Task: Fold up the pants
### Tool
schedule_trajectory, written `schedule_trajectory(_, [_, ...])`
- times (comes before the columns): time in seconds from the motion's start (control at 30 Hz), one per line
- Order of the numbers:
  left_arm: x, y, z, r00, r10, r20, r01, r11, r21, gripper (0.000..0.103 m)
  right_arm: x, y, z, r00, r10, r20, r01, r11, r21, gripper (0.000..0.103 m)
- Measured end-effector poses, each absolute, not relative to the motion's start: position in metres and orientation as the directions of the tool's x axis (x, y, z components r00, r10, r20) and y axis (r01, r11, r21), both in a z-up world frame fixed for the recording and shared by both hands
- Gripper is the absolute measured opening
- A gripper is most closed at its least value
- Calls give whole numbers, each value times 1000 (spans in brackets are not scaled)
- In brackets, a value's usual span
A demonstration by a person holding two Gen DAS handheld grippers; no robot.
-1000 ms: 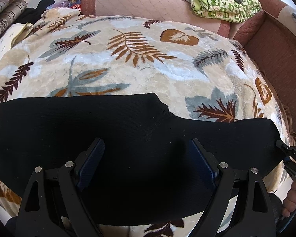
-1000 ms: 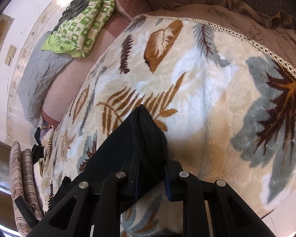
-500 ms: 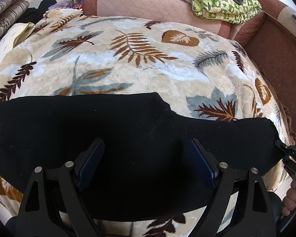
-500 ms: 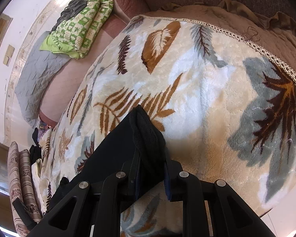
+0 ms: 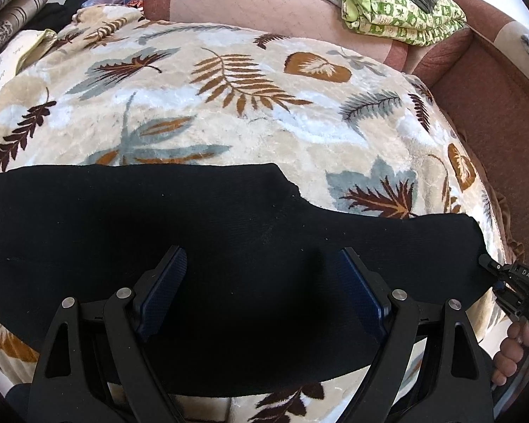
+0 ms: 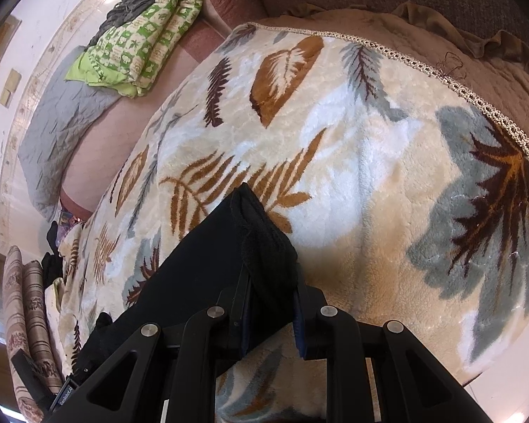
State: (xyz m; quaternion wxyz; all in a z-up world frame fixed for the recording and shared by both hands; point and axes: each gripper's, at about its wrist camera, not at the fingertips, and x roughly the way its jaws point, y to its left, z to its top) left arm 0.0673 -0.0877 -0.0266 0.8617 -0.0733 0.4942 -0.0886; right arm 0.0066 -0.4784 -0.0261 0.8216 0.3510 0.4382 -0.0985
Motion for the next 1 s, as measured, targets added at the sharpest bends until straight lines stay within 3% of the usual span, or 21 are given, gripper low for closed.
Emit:
schedule_trajectory(0.73, [67,-92,-32,504,-191,-842,85,982,-172,87,3,-481,-26,604,175,-778,463,718,520,18])
schedule_trajectory(1.0, [71,-87,-32,489,-217,-845,67,975,-212,88,3,-481,-27,604,177,-777,461,717,522,19])
